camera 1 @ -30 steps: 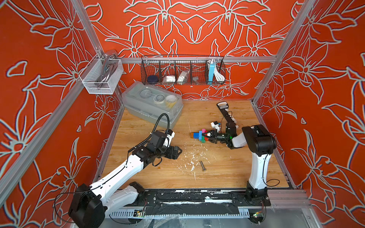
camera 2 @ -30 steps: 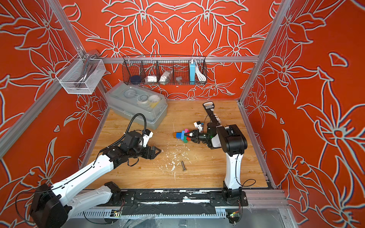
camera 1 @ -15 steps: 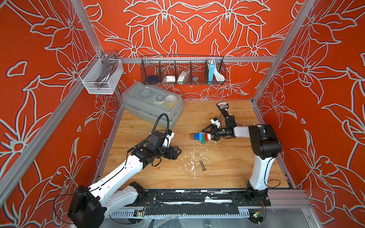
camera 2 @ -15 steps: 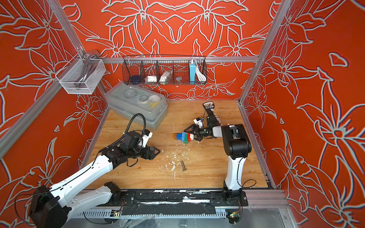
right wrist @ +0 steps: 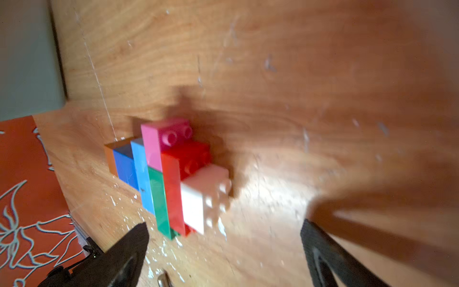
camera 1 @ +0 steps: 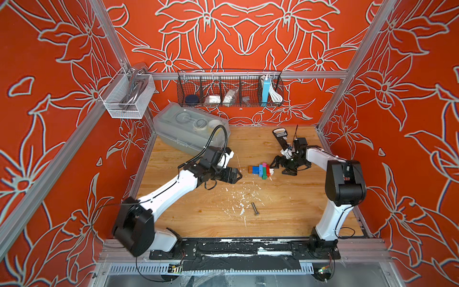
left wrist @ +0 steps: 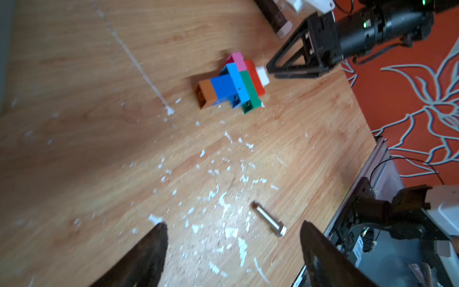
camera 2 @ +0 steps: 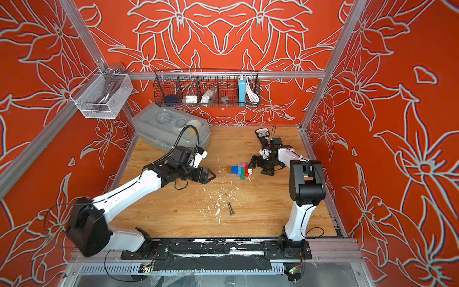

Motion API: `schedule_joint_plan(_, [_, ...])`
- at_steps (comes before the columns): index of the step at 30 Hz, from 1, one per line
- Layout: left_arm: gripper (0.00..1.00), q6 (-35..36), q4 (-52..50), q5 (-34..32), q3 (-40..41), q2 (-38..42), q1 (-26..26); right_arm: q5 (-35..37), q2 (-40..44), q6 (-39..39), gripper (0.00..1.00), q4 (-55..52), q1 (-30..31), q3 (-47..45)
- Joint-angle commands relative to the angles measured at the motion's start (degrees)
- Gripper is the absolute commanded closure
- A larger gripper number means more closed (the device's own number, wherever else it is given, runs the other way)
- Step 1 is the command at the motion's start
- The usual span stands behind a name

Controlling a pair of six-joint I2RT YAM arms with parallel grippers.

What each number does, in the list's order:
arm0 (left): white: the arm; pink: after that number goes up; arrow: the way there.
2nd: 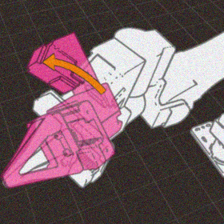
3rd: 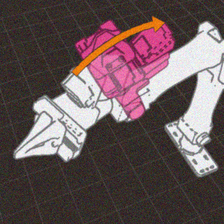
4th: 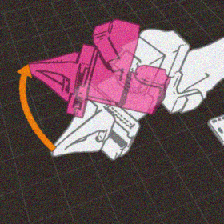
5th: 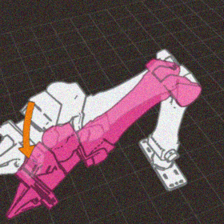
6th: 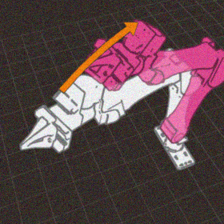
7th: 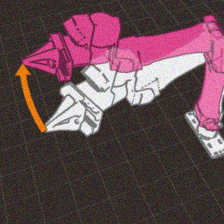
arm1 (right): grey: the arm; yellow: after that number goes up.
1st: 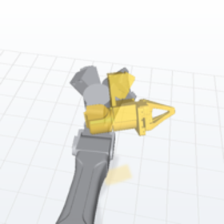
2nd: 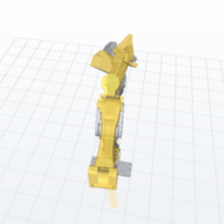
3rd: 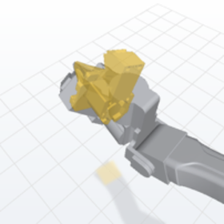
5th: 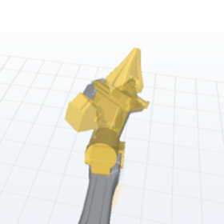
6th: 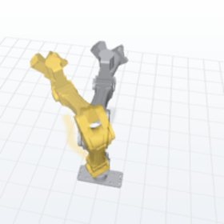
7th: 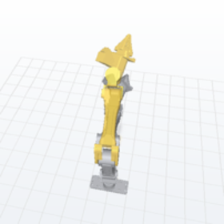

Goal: Assemble a spoon with lego
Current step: Adjust the lego brick at the center of the board.

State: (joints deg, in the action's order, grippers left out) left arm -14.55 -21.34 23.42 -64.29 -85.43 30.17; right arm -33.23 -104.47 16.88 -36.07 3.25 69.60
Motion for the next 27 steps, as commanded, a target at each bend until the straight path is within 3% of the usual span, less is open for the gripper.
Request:
schedule_joint_plan(1, [0.17, 1.33, 0.58, 6.00, -10.54, -11.44, 1.35, 7.18, 11.66, 3.27, 0.00, 0.05, -0.35, -4.17])
schedule_joint_plan(6, [0.18, 1.71, 2.25, 5.68, -22.74, -26.82, 2.83, 8.33, 23.97, 4.46, 0.00, -2.12, -0.40, -8.32])
schedule_joint_plan(12, [0.19, 0.70, 1.88, 4.15, -34.16, -40.21, 2.90, 5.46, 30.89, 5.11, 0.00, -4.69, -0.43, -9.46])
schedule_joint_plan(17, [0.19, -0.27, 2.88, 5.25, -36.13, -43.51, 2.87, 7.36, 31.26, 0.30, 0.00, -10.97, -0.78, -5.53])
schedule_joint_plan(27, [0.19, -1.84, 4.90, 5.53, -27.84, -39.11, 4.14, 5.02, 29.23, -0.02, 0.00, -10.63, -1.28, -4.91])
